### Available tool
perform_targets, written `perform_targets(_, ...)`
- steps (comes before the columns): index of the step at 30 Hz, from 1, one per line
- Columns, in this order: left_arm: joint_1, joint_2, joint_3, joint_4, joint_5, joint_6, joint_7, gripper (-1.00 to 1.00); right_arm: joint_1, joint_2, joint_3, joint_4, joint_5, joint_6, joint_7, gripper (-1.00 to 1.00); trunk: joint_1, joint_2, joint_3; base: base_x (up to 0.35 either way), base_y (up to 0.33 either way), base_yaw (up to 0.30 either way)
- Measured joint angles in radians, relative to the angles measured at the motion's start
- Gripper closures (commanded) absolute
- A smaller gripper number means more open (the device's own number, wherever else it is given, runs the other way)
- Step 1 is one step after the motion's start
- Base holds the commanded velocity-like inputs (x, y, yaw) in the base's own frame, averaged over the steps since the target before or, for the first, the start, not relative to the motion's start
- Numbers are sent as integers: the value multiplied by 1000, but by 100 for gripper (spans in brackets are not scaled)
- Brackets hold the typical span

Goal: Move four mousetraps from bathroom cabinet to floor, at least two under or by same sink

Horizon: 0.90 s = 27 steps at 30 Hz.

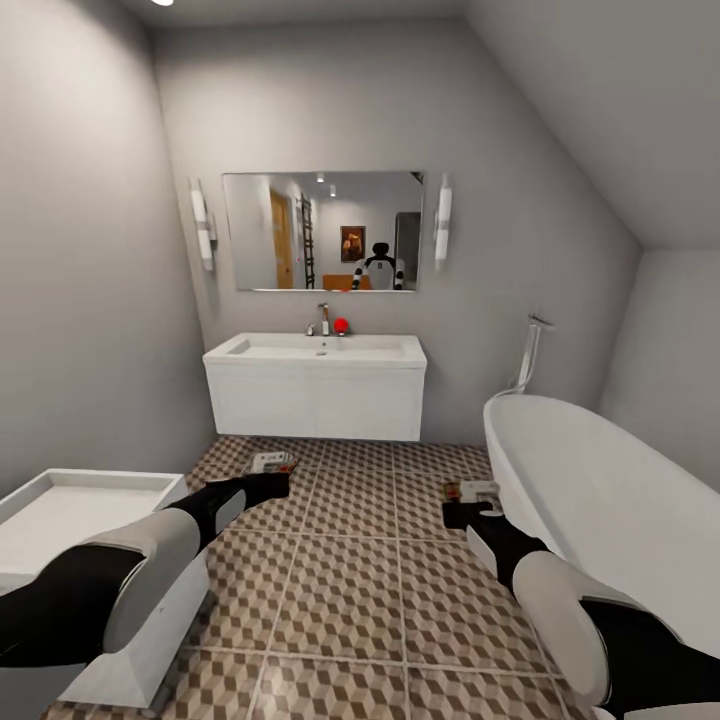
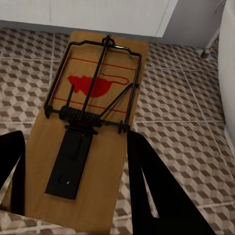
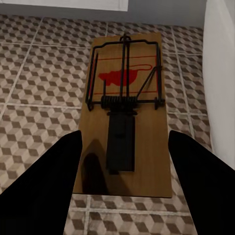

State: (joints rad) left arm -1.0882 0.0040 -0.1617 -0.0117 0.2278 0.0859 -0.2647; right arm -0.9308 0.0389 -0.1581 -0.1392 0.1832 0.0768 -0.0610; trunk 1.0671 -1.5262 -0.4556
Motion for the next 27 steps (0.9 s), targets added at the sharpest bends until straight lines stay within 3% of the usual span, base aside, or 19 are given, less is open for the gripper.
perform_targets(2,2,-26,1,0,-18,-20,93,100,0,2,0,1,-1,-2,0,100,0,0,0,8,0,0)
perform_targets(4,5,-44,1,1,-22,-28,139,100,0,6,1,7,-3,-11,0,100,0,0,0,3,0,0)
perform_targets(6,20,-66,1,1,-26,-35,175,100,1,14,2,65,-3,-66,-1,100,0,0,0,1,0,0)
perform_targets(8,48,-67,2,0,-21,-55,190,100,1,30,3,102,-1,-116,-10,100,0,0,0,0,0,0)
perform_targets(14,67,-68,2,-2,-21,-132,199,100,1,40,1,115,2,-135,-17,100,0,0,0,0,0,0)
perform_targets(18,69,-88,1,-2,-24,-139,200,100,1,40,2,116,5,-134,-18,100,0,0,0,63,0,0)
perform_targets(27,69,-87,0,-2,-22,-138,201,100,1,41,2,117,6,-134,-18,100,-1,0,0,302,0,0)
